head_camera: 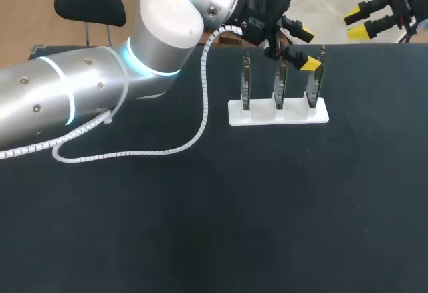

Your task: Pick up the optical module with the left hand, and insert it into the network port with the right hand.

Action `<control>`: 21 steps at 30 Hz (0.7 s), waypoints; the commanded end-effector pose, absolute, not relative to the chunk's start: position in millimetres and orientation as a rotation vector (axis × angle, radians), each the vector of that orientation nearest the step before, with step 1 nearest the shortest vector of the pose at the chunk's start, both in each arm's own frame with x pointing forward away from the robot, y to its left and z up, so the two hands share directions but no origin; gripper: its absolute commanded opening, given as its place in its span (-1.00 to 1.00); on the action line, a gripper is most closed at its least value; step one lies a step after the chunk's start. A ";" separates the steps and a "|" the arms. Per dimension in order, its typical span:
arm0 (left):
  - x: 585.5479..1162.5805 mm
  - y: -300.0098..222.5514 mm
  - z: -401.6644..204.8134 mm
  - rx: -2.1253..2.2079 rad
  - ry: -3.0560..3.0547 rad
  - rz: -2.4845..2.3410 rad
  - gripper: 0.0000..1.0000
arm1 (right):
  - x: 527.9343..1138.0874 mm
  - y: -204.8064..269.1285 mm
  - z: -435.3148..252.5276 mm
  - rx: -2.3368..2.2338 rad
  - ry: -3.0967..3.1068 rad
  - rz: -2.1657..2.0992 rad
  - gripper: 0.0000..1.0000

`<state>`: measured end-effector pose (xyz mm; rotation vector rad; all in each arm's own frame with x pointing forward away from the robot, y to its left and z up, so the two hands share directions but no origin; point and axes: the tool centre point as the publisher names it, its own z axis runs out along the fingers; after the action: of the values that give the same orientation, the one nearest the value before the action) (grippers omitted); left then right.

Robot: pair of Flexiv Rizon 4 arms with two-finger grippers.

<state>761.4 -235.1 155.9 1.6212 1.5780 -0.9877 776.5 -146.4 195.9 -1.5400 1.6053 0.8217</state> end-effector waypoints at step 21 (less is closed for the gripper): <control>759.9 -234.5 155.7 1.618 1.577 -0.984 1.00 | 777.0 -112.2 185.8 -1.567 1.541 0.872 -1.00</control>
<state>761.4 -235.1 155.9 1.6212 1.5780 -0.9877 769.0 -114.4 188.9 -1.5603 1.5471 0.8557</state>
